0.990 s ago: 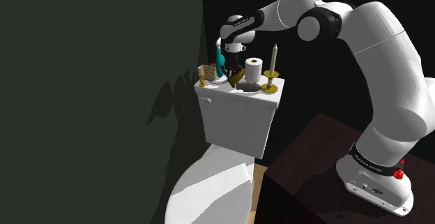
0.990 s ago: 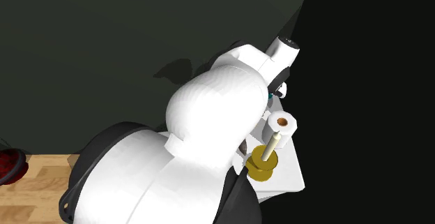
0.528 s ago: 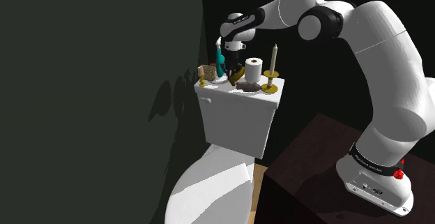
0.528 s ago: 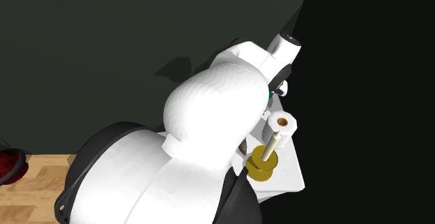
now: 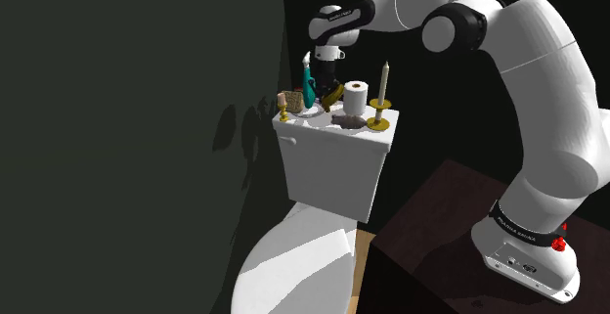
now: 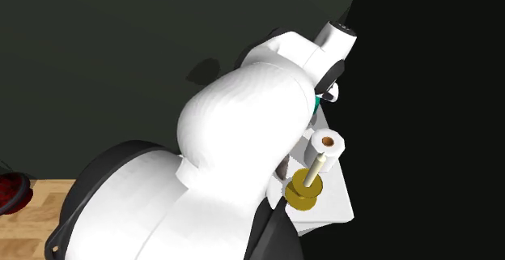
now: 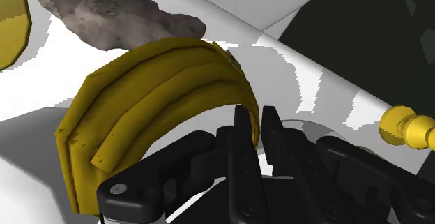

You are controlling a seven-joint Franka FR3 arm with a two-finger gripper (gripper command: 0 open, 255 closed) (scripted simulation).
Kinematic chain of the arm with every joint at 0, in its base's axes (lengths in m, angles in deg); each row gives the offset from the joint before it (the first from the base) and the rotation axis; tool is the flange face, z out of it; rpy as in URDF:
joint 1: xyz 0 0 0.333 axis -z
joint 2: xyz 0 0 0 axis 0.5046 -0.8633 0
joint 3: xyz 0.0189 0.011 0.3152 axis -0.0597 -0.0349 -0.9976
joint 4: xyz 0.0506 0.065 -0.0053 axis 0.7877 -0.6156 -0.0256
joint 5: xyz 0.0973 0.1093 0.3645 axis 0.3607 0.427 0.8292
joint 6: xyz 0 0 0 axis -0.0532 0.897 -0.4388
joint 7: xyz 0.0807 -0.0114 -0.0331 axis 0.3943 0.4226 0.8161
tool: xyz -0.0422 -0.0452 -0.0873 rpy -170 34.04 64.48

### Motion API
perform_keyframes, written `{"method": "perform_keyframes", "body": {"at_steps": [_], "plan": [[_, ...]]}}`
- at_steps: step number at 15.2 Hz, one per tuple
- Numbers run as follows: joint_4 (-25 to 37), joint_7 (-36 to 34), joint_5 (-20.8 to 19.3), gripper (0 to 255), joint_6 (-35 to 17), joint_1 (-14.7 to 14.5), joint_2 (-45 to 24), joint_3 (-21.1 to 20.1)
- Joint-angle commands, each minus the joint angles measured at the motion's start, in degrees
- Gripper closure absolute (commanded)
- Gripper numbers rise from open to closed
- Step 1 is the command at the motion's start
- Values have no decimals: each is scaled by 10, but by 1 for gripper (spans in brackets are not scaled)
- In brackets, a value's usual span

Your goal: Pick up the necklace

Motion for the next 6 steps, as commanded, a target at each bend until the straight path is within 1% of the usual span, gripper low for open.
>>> {"method": "perform_keyframes", "body": {"at_steps": [1, 4, 6], "plan": [[5, -2, -1, 255, 13, 0, 7, 0], [19, -6, -1, 255, 31, 1, 13, 0], [19, -6, -2, 255, 32, 1, 13, 0]]}}
